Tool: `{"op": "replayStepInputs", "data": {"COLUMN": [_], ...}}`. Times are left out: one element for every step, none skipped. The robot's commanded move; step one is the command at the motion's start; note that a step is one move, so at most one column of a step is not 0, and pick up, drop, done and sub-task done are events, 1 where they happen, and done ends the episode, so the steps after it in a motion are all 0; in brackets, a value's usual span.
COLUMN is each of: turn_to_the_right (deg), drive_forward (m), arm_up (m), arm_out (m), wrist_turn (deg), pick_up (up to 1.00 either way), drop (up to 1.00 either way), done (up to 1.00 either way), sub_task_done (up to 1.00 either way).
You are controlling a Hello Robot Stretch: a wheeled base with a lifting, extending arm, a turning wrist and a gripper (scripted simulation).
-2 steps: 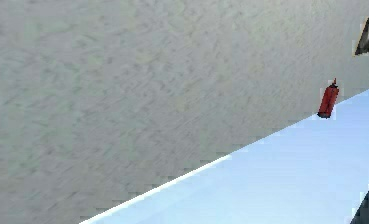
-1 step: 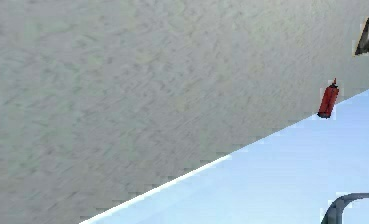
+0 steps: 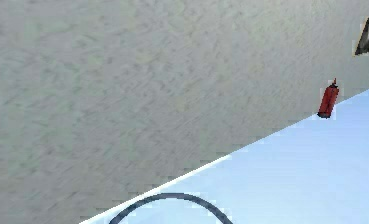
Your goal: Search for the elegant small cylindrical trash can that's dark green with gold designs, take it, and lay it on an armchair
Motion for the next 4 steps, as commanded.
{"op": "replayStepInputs", "data": {"turn_to_the_right": [-45.0, -24.0, 0.0, 0.0], "drive_forward": [0.00, 0.00, 1.00, 0.50], "arm_up": [0.00, 0.00, 0.00, 0.00], "arm_out": [0.00, 0.00, 0.00, 0.00], "wrist_turn": [0.0, 0.0, 0.0, 0.0], "pick_up": [0.00, 0.00, 0.00, 0.00], "drop": [0.00, 0.00, 0.00, 0.00], "done": [0.00, 0.00, 0.00, 0.00], "sub_task_done": [0.00, 0.00, 0.00, 0.00]}}
